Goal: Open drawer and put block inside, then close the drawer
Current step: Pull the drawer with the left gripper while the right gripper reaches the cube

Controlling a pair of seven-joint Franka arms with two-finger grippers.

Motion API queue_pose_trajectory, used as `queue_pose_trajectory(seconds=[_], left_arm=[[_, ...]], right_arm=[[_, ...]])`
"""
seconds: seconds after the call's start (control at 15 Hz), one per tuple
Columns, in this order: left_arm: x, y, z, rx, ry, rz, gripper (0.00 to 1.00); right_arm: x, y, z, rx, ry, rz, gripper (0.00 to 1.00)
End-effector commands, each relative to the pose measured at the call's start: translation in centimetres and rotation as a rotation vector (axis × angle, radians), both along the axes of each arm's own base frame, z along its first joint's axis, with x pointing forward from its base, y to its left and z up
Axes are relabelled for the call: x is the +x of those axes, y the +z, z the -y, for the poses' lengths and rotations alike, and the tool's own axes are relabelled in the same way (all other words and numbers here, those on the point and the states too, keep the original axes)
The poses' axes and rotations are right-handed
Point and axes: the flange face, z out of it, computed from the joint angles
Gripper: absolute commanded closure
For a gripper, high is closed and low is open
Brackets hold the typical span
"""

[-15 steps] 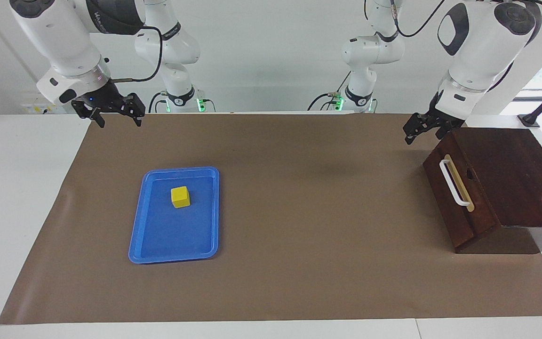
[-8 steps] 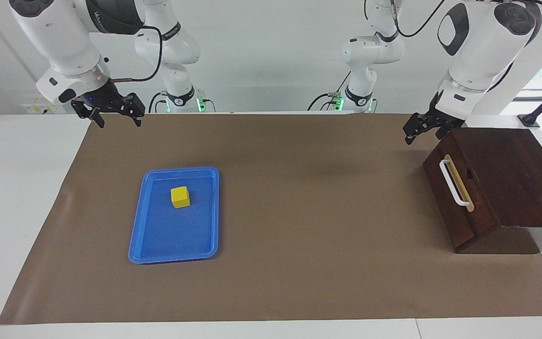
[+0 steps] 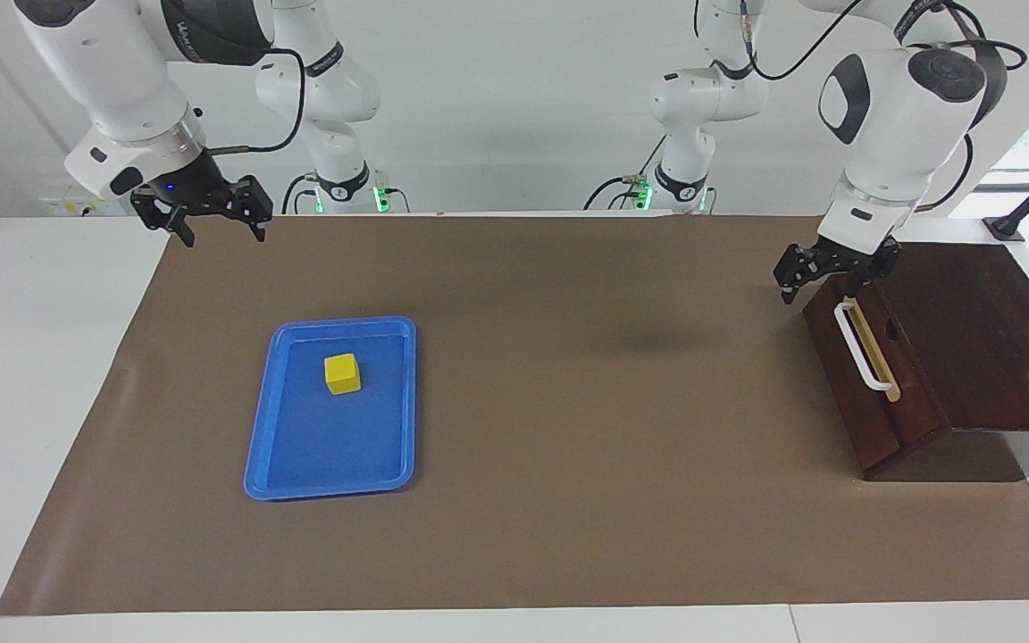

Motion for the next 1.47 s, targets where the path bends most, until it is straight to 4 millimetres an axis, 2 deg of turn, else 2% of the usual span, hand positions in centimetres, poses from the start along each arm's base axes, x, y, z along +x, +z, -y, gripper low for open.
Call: queue_pose_trajectory(seconds=[0.0, 0.13, 0.33, 0.4, 0.53, 0.73, 0.8, 0.93, 1.07, 1.27, 1.4], left_arm=[[0.5, -3.2, -1.8, 0.08, -0.073, 0.032, 0.0], [1.5, -6.1, -2.6, 0.124, -0.097, 0.02, 0.0], [2.6, -9.2, -3.3, 0.213, -0.178, 0.04, 0.0], [2.9, -10.1, -3.3, 0.234, -0.197, 0.034, 0.0], [2.9, -10.8, -3.3, 0.237, -0.211, 0.045, 0.0], [2.8, -12.0, -3.4, 0.245, -0.231, 0.057, 0.0], [2.8, -12.2, -4.3, 0.266, -0.235, 0.057, 0.0], [2.9, -12.9, -4.5, 0.275, -0.245, 0.053, 0.0], [2.8, -13.4, -4.5, 0.272, -0.249, 0.052, 0.0], [2.3, -14.6, -4.2, 0.257, -0.259, 0.071, 0.0], [2.4, -15.5, -2.2, 0.241, -0.236, 0.079, 0.0]], right_arm=[[-0.1, -0.3, 0.5, -0.01, -0.004, -0.001, 0.0], [-0.9, -1.3, 0.3, -0.006, -0.062, -0.026, 0.0], [-1.5, -4.3, -0.5, 0.042, -0.316, -0.088, 0.0], [-1.1, -5.7, -0.4, 0.053, -0.398, -0.117, 0.0], [0.7, -10.1, 0.1, 0.113, -0.62, -0.2, 0.0], [2.6, -15.7, 1.2, 0.187, -0.861, -0.299, 0.0], [2.8, -17.2, 1.3, 0.222, -0.956, -0.309, 0.0], [3.0, -19.5, 1.1, 0.288, -1.105, -0.342, 0.0], [4.0, -22.6, 1.7, 0.308, -1.167, -0.407, 0.0], [4.4, -27.3, 2.3, 0.293, -1.193, -0.523, 0.0], [4.6, -29.0, 2.8, 0.29, -1.205, -0.562, 0.0]])
